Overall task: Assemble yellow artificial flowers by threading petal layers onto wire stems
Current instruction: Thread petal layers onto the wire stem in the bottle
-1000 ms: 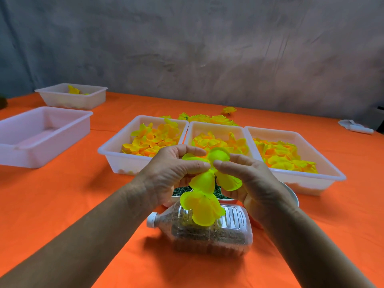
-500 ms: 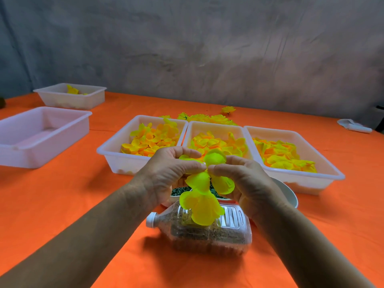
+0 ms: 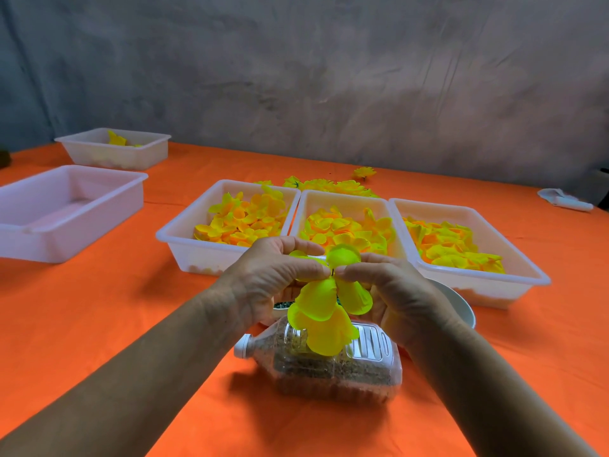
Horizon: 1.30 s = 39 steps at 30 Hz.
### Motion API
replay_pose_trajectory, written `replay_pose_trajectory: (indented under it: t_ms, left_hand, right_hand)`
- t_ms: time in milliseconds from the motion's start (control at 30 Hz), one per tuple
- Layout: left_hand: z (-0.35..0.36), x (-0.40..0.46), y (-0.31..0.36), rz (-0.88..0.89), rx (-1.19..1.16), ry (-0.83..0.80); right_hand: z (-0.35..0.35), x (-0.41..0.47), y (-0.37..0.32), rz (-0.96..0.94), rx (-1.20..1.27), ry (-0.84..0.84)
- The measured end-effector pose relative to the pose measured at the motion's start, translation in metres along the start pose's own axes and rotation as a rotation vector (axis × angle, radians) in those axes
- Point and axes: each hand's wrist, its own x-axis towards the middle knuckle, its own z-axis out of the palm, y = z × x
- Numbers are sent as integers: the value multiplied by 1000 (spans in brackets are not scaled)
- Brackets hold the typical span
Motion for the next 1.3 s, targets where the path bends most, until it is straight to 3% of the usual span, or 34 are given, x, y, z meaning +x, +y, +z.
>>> replay_pose_trajectory:
  t_ms: [500,1300]
  left_hand:
    - [-6,8,-4,-15,207,-4]
    - [-12,19,-13,-49,301,-71]
  right_hand:
    - [-4,2,9,29,-121,16]
    - [-9,6,21,57,-179,41]
